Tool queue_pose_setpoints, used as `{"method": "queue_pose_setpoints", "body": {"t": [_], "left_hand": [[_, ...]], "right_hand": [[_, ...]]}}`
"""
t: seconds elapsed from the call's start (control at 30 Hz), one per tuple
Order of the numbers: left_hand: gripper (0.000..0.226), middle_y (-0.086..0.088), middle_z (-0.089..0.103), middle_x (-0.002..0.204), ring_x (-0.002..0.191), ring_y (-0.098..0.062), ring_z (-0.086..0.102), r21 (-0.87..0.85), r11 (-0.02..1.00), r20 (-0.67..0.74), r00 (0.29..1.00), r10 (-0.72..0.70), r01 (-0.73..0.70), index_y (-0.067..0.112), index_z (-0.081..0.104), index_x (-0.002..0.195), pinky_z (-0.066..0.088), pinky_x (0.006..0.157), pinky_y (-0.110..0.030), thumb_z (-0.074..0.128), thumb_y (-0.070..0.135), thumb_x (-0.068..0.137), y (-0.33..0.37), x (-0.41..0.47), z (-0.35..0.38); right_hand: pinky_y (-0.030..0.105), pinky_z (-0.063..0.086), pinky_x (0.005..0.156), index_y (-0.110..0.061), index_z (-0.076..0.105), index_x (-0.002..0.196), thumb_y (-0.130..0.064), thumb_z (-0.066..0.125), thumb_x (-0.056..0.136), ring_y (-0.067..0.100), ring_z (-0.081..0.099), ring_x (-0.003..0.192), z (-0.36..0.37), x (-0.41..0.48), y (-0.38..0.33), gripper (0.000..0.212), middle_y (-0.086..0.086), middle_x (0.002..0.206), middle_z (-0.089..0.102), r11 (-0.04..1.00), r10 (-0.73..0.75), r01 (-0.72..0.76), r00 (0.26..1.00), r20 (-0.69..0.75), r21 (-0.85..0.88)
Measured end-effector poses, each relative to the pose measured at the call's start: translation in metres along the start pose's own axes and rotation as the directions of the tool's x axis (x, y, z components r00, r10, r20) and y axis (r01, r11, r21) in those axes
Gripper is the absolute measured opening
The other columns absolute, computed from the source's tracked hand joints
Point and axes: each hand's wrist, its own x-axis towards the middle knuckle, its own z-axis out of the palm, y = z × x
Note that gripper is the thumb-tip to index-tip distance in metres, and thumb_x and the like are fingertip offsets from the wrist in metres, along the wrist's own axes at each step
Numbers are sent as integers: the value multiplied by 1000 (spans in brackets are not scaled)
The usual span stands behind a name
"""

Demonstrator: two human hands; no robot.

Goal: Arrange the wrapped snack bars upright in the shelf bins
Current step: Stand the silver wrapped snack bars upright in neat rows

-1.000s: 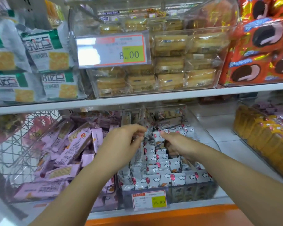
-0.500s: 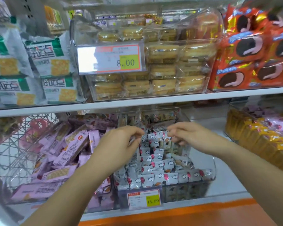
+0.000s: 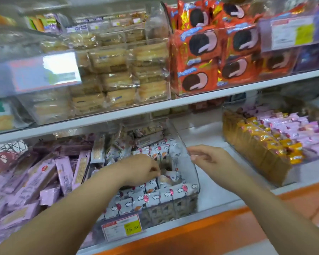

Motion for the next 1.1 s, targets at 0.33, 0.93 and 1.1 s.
{"method": "queue_pose_setpoints", "body": {"t": [0.33,0.93,1.1], "left_hand": [[30,8,63,114,98,-10,58,-150,988,-71,997,16,-27,27,61,116,47,89,-31,50,43,93,10,0,-12],[11,-9,65,80,50,-5,46,-518,844,-464,874,-144,-137,32,65,83,38,54,-22,61,41,85,29,-9,-31],[36,-4,66,68,55,-7,50,-577,796,-525,830,-188,-184,17,65,80,39,57,-25,64,53,79,38,-12,-31]], "right_hand": [[34,48,95,-42,54,110,-29,52,95,6,62,99,-3,1,5,21,-11,98,66,998,-3,-1,997,75,56],[0,34,85,-33,62,111,-29,64,86,-16,47,98,-5,-2,-16,25,-33,102,53,988,-152,149,984,-95,-38],[-1,34,77,-44,50,104,-37,74,76,-17,45,97,5,-10,-28,38,-34,96,47,976,-215,213,976,-32,-48]]}}
